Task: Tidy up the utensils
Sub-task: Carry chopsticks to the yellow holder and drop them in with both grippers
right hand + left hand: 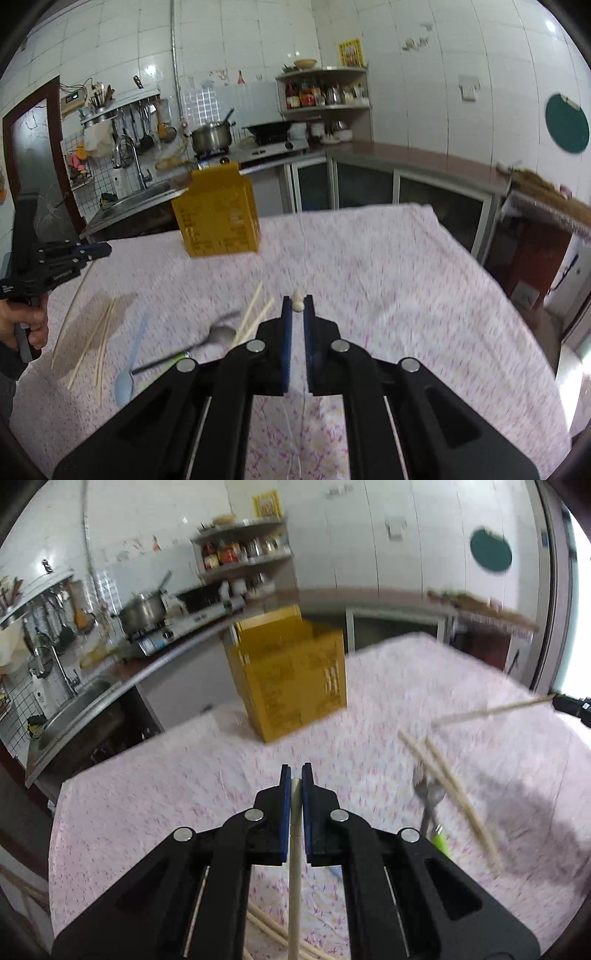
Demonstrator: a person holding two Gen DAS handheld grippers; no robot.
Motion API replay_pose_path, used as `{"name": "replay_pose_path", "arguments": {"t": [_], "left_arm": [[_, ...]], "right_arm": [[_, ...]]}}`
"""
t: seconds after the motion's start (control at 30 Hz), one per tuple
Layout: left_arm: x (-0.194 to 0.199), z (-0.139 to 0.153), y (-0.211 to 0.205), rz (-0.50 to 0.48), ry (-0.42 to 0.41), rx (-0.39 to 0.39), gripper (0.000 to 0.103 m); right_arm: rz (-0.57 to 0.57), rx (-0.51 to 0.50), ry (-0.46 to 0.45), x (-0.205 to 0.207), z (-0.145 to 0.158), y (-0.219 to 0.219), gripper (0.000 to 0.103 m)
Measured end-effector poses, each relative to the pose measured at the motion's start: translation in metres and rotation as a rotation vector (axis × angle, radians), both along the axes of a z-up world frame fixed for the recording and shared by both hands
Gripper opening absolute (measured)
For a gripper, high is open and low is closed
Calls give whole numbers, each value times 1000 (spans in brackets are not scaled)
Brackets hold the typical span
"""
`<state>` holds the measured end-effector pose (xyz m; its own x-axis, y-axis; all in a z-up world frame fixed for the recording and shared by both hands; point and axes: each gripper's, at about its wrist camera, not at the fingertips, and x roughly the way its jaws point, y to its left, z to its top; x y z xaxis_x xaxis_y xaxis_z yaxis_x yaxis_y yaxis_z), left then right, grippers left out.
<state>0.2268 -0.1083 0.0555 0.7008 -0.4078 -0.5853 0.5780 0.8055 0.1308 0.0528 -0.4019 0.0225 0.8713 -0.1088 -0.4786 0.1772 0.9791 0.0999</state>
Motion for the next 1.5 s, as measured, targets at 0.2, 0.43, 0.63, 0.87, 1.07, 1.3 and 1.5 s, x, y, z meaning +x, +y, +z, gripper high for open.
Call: {"name": "replay_pose_path", "arguments": {"t": [0.2,0.43,0.63,0.87,1.07,1.3,1.5], "left_arm": [[-6,37,12,29,-87,-120,4],[-7,59,14,34,-88,-159,5],[5,70,13,64,-80,-156,4],[27,113,-6,72,-137,-162,4],[65,165,-25,76,-218,-239,4],[134,192,-43,135,-241,-335,4],[183,175,-55,191,-202,-401,4]], "right_arm": [[27,-43,-58,-3,38,11,6],[61,-68,-81,-2,61,26,6],[86,-82,-92,10,82,31,6],[146,-120,-123,59,145,34,6],[173,-138,-153,119,190,39,6],[176,-128,-177,190,212,44,6],[196,-95,-170,248,197,47,6]]}}
